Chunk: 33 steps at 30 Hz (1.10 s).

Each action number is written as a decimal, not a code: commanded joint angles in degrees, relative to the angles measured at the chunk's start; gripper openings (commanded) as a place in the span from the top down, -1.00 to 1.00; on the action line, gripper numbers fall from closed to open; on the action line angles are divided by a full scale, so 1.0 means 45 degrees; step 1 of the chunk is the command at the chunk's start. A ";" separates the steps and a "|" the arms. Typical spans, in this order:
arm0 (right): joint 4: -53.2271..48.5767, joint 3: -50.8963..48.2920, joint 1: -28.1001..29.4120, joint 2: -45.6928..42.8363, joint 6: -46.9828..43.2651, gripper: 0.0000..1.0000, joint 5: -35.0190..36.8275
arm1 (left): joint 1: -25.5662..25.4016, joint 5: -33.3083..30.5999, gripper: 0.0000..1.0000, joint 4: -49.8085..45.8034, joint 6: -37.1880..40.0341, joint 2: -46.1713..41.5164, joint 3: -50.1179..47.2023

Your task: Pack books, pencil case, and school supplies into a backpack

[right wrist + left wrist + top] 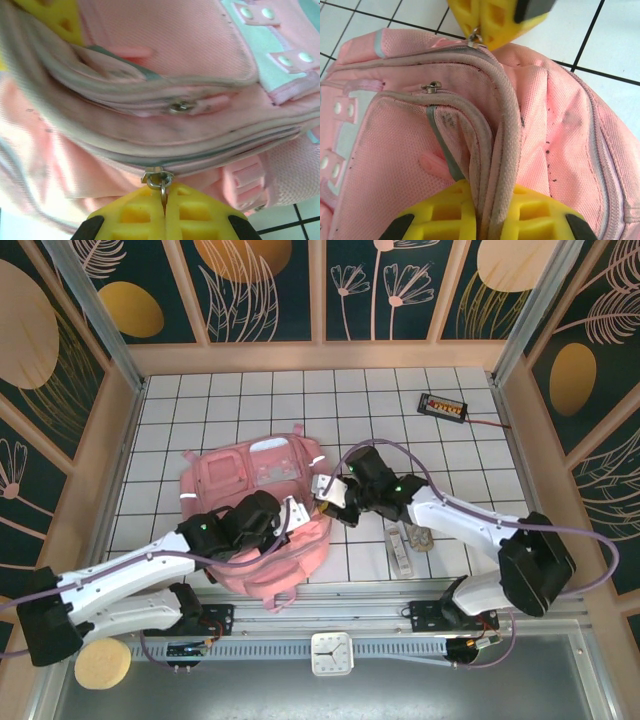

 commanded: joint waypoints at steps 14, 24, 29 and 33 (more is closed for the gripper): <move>0.0206 0.6748 -0.2389 0.7368 -0.1212 1.00 -0.0685 | 0.0078 0.1351 1.00 -0.2029 0.0641 -0.0103 0.0497; 0.0305 0.7032 -0.2775 0.7133 -0.0032 0.13 -0.0507 | 0.0095 0.0631 -0.24 -0.0649 -0.0134 -0.0207 0.0786; -0.0121 0.6864 -0.3474 0.5576 0.3007 -0.21 -0.0736 | 0.0117 -0.1054 -0.87 0.0277 -0.0996 -0.0997 0.1703; -0.1422 0.7673 -0.3569 0.4943 0.6310 -0.32 -0.1228 | 0.0408 -0.2376 -0.97 0.0164 -0.3245 -0.1319 0.2205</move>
